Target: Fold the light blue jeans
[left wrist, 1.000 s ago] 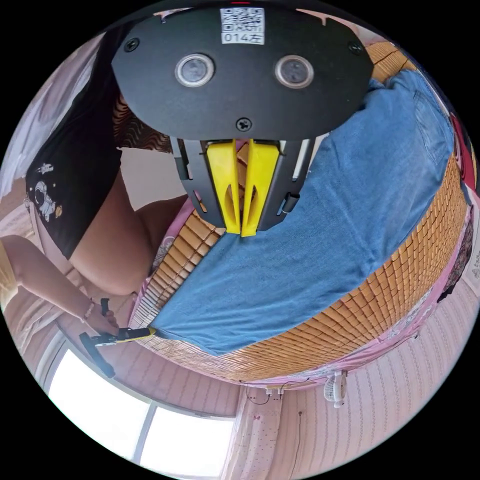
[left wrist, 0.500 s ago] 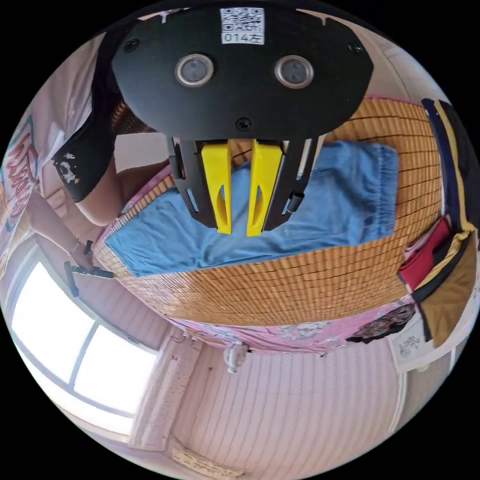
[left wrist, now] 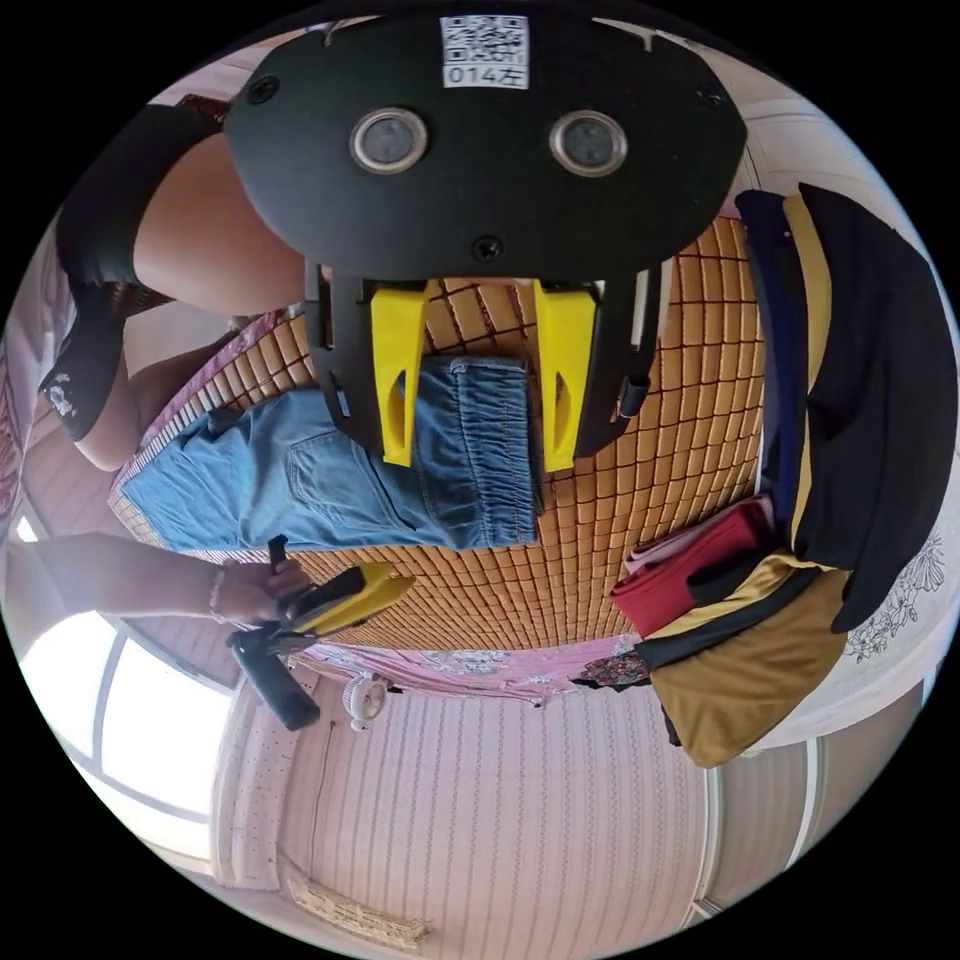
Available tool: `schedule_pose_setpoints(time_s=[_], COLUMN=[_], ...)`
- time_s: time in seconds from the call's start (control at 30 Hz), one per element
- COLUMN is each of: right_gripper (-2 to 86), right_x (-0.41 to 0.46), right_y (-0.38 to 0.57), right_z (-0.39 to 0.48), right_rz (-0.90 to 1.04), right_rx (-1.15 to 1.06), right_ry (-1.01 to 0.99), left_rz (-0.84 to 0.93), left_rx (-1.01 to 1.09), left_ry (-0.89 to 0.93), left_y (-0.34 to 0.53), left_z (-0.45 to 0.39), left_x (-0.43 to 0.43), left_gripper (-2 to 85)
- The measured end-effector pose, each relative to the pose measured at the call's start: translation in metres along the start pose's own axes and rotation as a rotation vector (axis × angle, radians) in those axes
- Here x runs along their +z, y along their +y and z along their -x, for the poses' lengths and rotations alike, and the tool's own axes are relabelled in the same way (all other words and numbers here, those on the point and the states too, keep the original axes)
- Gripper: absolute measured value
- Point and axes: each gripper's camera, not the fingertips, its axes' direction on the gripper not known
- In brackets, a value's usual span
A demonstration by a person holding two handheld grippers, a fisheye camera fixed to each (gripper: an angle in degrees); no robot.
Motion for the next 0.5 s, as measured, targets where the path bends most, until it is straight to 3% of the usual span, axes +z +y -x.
schedule_pose_setpoints(time_s=[0.2, 0.3, 0.5], right_gripper=[10.0, 4.7, 3.0], right_x=[0.055, 0.032, -0.005], right_y=[-0.074, -0.086, -0.112], right_z=[-0.026, -0.024, -0.021], right_rz=[0.278, 0.288, 0.283], right_rx=[-0.096, -0.193, -0.288], right_ry=[-0.051, -0.167, -0.395], left_rz=[0.016, 0.018, 0.013], left_rx=[0.004, 0.024, 0.089], left_ry=[0.144, 0.174, 0.233], left_y=[-0.003, -0.009, -0.017], left_z=[0.038, 0.048, 0.048], left_x=[0.036, 0.052, 0.065], left_gripper=[17.5, 16.9, 9.3])
